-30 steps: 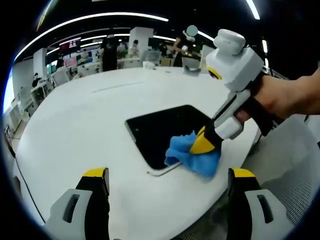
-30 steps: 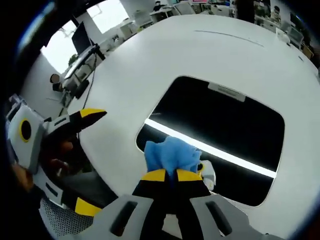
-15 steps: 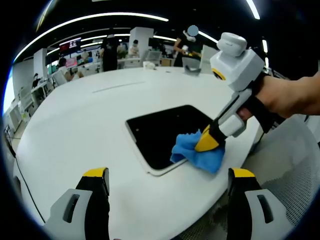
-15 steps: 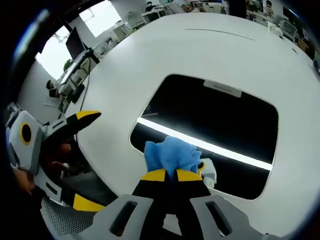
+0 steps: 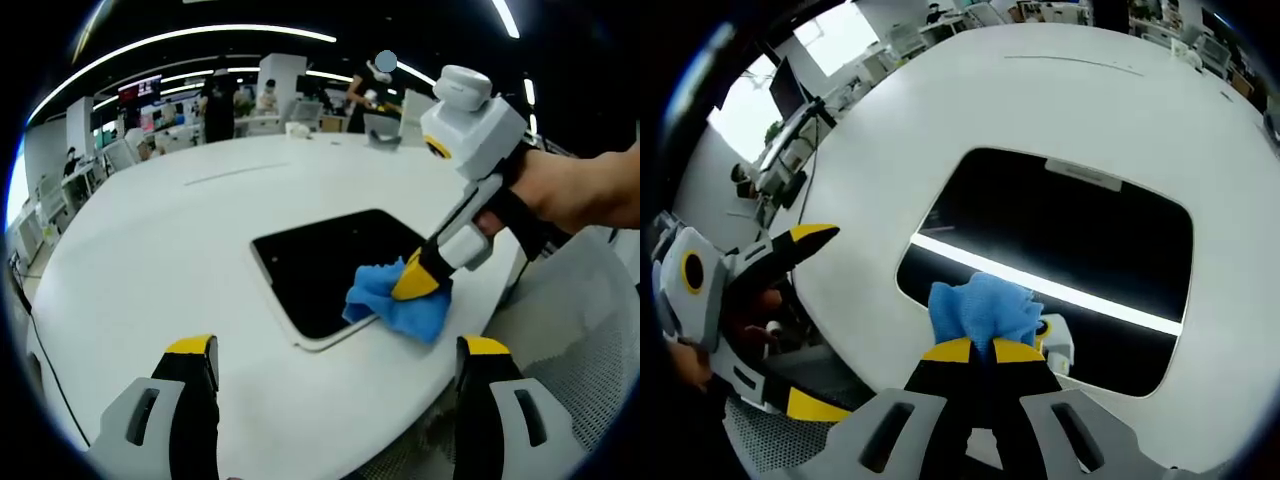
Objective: Wipe the mirror surface with the cleaning cloth until all visible marks leave the cleaned area.
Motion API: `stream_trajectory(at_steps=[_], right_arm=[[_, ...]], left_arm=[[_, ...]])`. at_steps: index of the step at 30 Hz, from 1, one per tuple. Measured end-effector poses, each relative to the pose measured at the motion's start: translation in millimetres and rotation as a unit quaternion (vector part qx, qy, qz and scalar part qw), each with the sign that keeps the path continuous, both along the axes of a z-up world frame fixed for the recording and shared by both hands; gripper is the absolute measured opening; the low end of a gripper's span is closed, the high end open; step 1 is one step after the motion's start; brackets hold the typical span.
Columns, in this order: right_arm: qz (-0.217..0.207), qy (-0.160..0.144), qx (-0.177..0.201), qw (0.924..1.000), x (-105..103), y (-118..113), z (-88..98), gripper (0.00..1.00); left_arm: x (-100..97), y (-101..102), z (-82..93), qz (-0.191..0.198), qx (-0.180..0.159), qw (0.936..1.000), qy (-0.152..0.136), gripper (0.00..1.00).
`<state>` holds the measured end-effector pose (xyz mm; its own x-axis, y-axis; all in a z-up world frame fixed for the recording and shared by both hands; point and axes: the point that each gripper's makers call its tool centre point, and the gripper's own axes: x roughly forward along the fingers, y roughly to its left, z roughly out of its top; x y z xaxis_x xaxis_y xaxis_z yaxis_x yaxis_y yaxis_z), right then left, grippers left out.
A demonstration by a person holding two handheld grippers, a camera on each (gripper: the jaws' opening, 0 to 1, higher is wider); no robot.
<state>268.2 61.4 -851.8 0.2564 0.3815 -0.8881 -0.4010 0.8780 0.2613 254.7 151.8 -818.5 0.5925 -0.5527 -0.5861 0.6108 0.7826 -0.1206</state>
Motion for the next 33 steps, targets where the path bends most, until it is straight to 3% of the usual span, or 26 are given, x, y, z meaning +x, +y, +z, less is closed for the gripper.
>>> stream_trajectory(at_steps=[33], right_arm=[[-0.003,0.02,-0.01,0.9997,21.9,-1.1,-1.5,0.0]], left_arm=[[-1.0,0.7,-0.6,-0.001,0.0,1.0,0.002,0.99]])
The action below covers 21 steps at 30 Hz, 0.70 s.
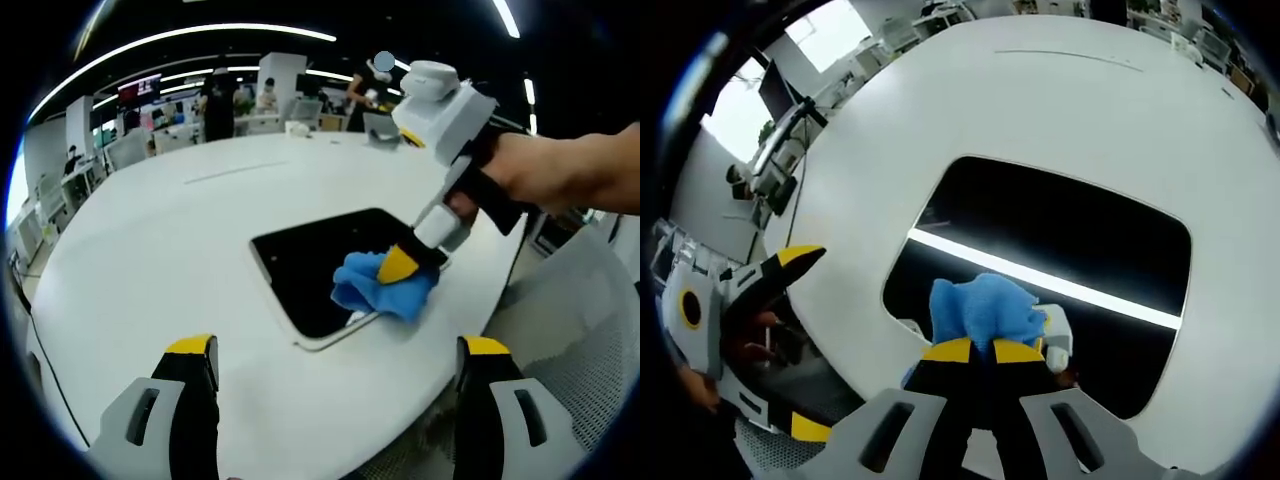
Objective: Wipe the mirror surface with the cleaning cloth until all visible marks leave the cleaned area.
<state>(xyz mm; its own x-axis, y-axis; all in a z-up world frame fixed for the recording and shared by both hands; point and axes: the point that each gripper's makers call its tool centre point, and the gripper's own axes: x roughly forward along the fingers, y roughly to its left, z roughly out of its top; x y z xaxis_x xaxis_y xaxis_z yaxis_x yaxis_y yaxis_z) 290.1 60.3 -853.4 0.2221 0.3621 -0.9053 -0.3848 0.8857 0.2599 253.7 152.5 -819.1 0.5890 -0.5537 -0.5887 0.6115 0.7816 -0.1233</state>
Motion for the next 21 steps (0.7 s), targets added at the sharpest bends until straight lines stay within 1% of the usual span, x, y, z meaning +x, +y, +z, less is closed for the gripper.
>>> stream_trajectory(at_steps=[10,15,21], right_arm=[[0.001,0.004,-0.007,1.0,17.4,-0.6,0.1,0.0],[0.002,0.006,-0.014,0.9999,27.2,-1.5,0.2,0.0],[-0.002,0.014,-0.015,0.9998,45.3,-2.0,-1.2,0.0]], left_arm=[[-0.3,-1.6,0.6,-0.002,-0.001,1.0,-0.001,0.99],[-0.6,0.0,-0.9,0.003,-0.001,1.0,0.005,0.99],[-0.3,-1.7,1.0,0.002,-0.008,1.0,0.003,0.99]])
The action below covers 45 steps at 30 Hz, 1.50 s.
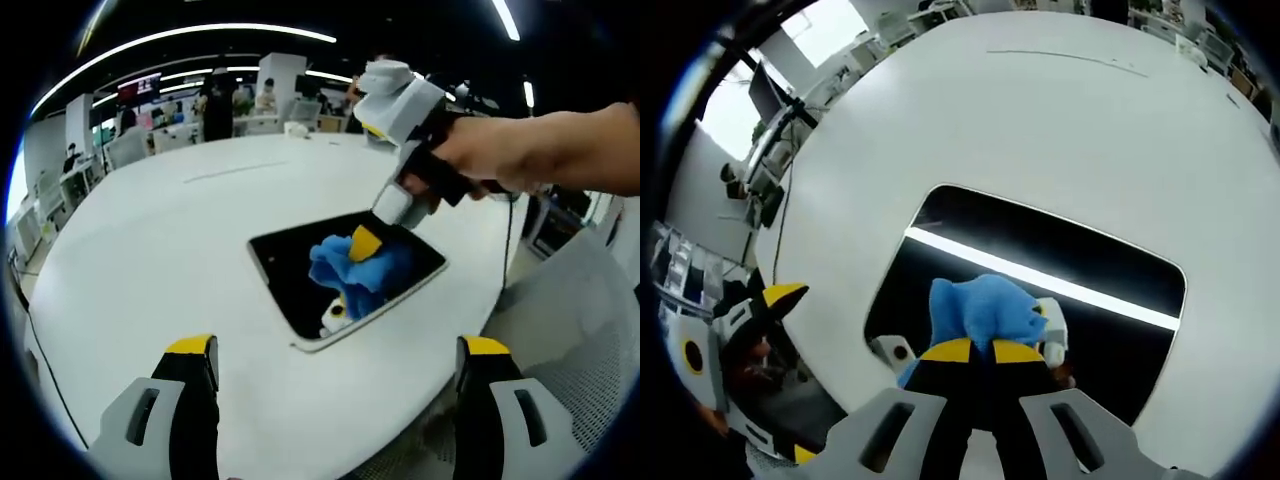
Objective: Wipe the mirror surface with the cleaning cloth until all visible marks leave the cleaned area.
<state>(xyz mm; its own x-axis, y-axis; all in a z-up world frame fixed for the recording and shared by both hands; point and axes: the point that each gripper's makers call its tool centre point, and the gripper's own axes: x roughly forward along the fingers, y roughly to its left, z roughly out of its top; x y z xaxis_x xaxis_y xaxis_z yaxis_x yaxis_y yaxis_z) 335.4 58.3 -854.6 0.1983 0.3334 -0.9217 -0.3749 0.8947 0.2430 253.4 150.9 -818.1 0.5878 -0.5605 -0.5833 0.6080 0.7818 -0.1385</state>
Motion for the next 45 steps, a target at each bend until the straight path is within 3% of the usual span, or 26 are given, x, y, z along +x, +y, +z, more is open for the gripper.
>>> stream_trajectory(at_steps=[24,45], right_arm=[[-0.001,-0.001,-0.006,1.0,41.3,0.5,-1.3,0.0],[0.007,-0.005,-0.014,0.9999,62.2,2.1,1.3,0.0]], left_arm=[[0.5,-1.8,-1.1,-0.001,-0.006,1.0,0.004,0.99],[2.2,2.0,0.3,0.006,0.001,1.0,-0.003,0.99]])
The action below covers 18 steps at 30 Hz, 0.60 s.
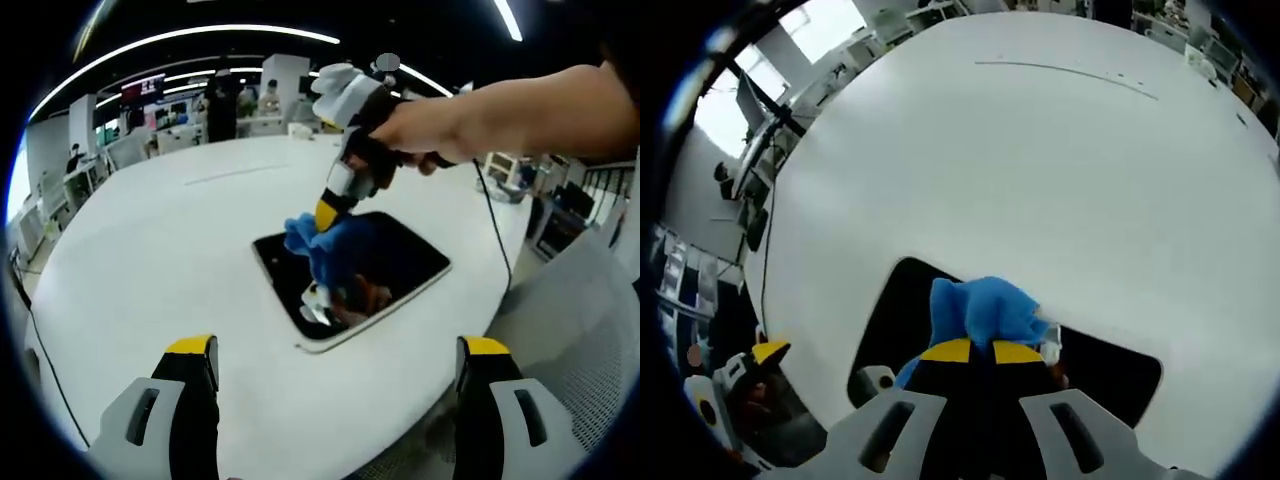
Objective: Wipe the mirror surface with the cleaning cloth until all visible marks leave the cleaned area.
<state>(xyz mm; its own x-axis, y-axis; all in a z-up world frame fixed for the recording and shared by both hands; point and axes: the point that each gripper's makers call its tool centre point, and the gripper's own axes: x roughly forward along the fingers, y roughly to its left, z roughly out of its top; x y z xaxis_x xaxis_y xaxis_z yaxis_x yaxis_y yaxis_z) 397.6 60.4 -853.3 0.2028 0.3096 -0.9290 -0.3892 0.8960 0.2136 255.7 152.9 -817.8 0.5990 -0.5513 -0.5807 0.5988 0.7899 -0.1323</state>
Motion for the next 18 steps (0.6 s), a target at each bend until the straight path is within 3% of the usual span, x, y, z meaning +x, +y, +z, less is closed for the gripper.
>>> stream_trajectory(at_steps=[18], right_arm=[[0.021,-0.033,-0.032,0.9987,6.8,2.1,-0.5,0.0]], left_arm=[[0.6,0.4,-0.3,-0.001,0.001,1.0,-0.001,0.99]])
